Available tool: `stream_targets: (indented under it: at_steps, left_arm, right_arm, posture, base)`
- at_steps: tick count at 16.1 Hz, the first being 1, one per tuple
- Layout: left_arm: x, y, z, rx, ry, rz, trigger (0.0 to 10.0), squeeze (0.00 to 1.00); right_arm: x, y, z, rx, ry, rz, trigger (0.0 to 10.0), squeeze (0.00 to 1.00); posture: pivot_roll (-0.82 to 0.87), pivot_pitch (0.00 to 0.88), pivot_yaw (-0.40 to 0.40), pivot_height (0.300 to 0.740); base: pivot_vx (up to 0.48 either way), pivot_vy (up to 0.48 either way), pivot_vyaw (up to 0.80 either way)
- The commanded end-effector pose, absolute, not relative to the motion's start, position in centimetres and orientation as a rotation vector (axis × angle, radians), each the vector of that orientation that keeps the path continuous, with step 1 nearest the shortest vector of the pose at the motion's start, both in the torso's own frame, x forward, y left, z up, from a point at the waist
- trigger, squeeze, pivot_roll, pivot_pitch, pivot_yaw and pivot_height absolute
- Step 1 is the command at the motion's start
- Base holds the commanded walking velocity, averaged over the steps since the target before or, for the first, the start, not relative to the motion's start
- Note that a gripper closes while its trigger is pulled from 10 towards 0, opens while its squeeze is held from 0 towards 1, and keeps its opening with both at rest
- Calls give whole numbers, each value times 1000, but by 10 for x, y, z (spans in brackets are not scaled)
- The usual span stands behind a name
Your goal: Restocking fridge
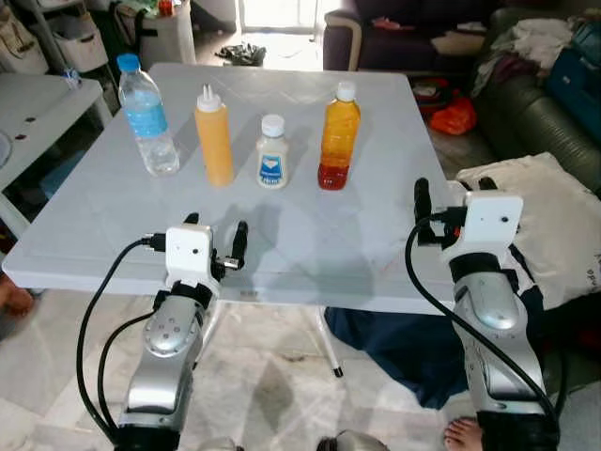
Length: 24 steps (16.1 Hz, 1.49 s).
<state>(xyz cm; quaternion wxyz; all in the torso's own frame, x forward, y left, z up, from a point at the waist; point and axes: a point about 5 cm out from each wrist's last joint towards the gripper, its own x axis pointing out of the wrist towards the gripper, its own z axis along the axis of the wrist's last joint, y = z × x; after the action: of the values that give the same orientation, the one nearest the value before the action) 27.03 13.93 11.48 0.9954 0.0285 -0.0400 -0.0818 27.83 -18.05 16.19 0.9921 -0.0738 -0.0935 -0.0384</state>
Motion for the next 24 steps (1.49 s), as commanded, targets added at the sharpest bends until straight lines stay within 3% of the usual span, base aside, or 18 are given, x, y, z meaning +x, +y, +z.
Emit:
stream_targets:
  at_steps: [1, 8, 14, 21, 24]
  left_arm:
    - [271, 140, 121, 63, -105, -175, 10000, 0]
    - [275, 140, 126, 53, -122, -166, 10000, 0]
    - [274, 146, 127, 57, -126, -141, 10000, 0]
    - [272, 149, 127, 76, -115, -142, 10000, 0]
    - [273, 147, 128, 80, -117, -146, 10000, 0]
  right_arm:
    - [279, -184, 163, -141, -191, -99, 10000, 0]
    - [275, -181, 170, -180, -229, -81, 10000, 0]
    - [279, -177, 176, -208, -262, -73, 10000, 0]
    - [314, -200, 207, -203, -294, -56, 10000, 0]
    - [326, -198, 213, -213, -285, 23, 10000, 0]
  posture:
    - [-16, 30, -5, 740]
    - [-25, 34, 5, 740]
    - [-19, 41, 3, 740]
    - [-6, 54, 20, 740]
    - [-3, 58, 24, 740]
  base:
    - [480, 0, 0]
    - [419, 0, 421]
    - [0, 0, 198]
    - [0, 0, 0]
    - [0, 0, 0]
